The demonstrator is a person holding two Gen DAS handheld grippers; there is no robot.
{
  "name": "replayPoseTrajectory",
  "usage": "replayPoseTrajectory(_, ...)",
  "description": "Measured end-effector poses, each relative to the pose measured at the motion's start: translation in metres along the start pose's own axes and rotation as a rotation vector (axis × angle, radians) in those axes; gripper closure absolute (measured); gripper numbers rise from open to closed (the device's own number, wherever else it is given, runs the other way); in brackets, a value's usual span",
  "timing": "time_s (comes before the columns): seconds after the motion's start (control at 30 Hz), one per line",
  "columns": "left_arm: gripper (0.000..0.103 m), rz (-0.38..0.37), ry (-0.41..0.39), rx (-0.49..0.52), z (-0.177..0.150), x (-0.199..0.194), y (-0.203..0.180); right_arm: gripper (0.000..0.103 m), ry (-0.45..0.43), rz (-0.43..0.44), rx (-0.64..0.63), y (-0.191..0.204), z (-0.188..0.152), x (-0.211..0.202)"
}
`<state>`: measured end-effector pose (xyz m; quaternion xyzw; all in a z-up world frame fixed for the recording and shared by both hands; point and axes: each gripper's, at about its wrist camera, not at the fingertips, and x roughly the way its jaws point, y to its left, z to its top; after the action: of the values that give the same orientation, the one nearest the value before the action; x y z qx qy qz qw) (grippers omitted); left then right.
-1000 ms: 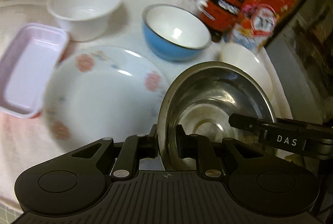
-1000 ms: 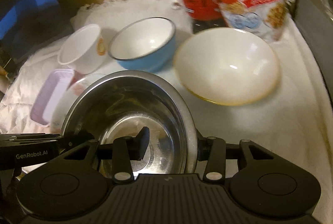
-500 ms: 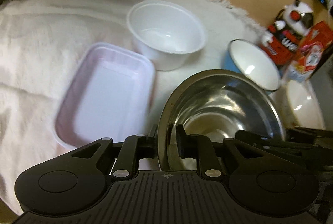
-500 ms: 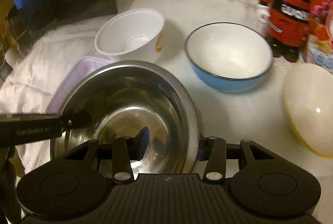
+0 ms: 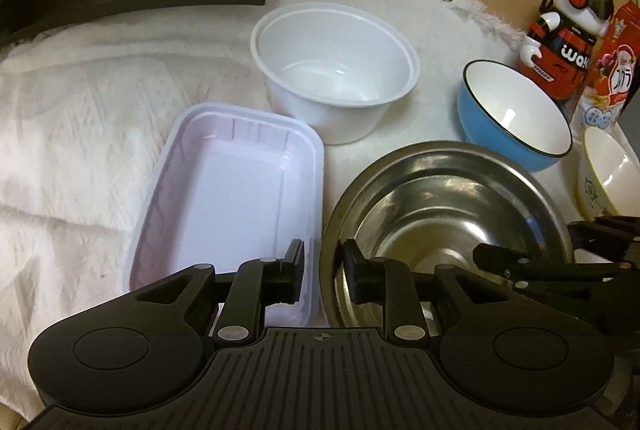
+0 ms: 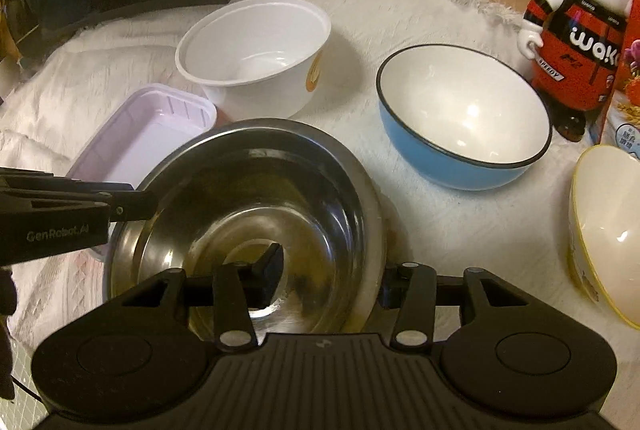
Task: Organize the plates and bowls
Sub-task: 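Lift the steel bowl with both grippers and carry it toward the floral plate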
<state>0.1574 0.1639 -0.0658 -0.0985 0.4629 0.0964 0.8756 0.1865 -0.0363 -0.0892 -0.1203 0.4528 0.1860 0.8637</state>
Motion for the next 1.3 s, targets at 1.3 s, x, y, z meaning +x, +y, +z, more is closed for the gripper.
replayPoseTrajectory(1.3, 0.076, -0.211, 0.038, -0.021, 0.004, -0.018, 0.025, 0.021, -0.068, -0.132, 0.297, -0.024, -0.011, -0.038)
